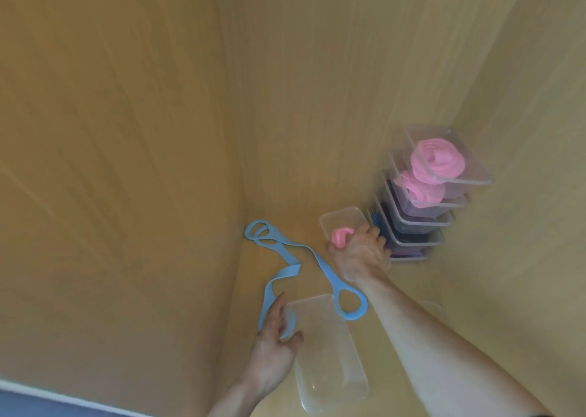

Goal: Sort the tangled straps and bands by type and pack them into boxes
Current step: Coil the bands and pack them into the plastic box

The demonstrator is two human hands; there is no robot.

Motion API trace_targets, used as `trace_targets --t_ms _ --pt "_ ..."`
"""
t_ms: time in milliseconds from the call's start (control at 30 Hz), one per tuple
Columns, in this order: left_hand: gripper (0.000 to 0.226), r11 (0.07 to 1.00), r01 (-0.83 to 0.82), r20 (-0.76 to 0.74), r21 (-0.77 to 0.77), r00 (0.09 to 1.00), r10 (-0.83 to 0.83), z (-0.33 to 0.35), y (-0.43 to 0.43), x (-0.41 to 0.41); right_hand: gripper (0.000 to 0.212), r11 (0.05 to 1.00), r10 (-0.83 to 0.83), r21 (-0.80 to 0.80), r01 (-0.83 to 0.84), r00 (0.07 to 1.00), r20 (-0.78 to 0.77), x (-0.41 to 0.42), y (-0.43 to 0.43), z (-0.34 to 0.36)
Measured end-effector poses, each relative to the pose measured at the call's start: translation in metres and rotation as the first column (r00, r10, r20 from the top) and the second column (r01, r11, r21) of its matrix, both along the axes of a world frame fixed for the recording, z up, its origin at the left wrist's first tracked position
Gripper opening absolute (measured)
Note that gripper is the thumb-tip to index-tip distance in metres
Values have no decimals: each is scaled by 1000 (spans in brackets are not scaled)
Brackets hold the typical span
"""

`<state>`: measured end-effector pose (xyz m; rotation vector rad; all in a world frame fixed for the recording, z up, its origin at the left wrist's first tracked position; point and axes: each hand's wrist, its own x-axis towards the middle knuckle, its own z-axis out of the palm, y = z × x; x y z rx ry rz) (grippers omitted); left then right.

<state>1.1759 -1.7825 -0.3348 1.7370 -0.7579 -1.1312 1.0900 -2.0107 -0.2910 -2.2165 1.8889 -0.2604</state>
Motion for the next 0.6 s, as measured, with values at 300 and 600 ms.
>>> trace_targets --t_ms 300,600 --pt "47 980 -197 115 -26 973 198 -12 12 22 83 999 -33 0 33 998 -54 20 -19 -21" --pt "44 994 103 639 47 762 -109 -29 30 31 58 924 323 -225 -308 946 34 6 6 -15"
